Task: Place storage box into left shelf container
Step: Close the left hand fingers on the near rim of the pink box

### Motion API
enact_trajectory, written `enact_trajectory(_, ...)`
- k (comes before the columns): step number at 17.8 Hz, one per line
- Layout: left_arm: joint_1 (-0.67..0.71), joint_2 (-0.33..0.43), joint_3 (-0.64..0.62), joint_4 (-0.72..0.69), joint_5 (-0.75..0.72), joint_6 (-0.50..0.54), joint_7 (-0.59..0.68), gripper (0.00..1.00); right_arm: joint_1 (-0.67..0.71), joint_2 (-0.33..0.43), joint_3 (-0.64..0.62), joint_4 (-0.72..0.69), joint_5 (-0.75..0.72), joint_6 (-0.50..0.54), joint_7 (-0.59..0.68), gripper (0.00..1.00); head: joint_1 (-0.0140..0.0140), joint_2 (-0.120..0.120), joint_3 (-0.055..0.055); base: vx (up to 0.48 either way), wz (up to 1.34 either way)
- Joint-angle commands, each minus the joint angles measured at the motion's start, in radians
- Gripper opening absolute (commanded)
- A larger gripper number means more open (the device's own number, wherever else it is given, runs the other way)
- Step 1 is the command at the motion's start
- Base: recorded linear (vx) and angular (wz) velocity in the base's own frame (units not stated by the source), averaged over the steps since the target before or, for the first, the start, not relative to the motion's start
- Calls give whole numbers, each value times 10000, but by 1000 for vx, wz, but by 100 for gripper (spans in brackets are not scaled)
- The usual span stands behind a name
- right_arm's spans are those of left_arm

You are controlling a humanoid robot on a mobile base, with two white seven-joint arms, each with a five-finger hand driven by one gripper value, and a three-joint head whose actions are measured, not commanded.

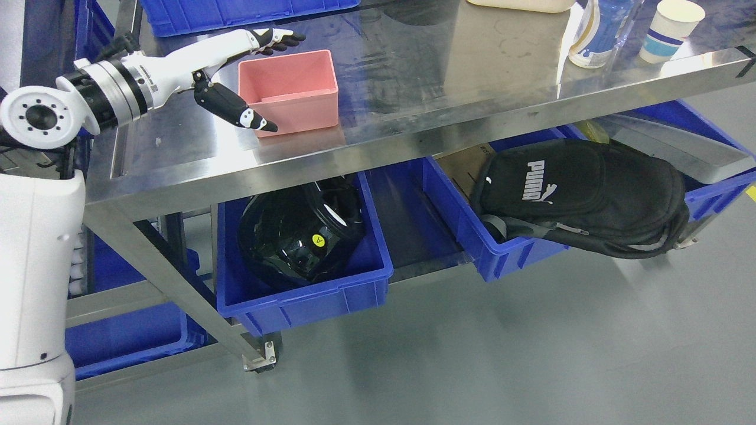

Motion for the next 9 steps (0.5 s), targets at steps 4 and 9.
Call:
enact_trajectory(4, -366, -1253, -879, 1580, -1906, 8, -204, 99, 261, -174, 0, -175, -31, 0, 1761, 100, 0, 0, 0, -15, 0)
enact_trajectory(9, -458, -1638, -880, 2011, -1906, 375, -373, 89, 261, -174, 0, -175, -31, 0, 1761, 100, 0, 0, 0, -2, 0)
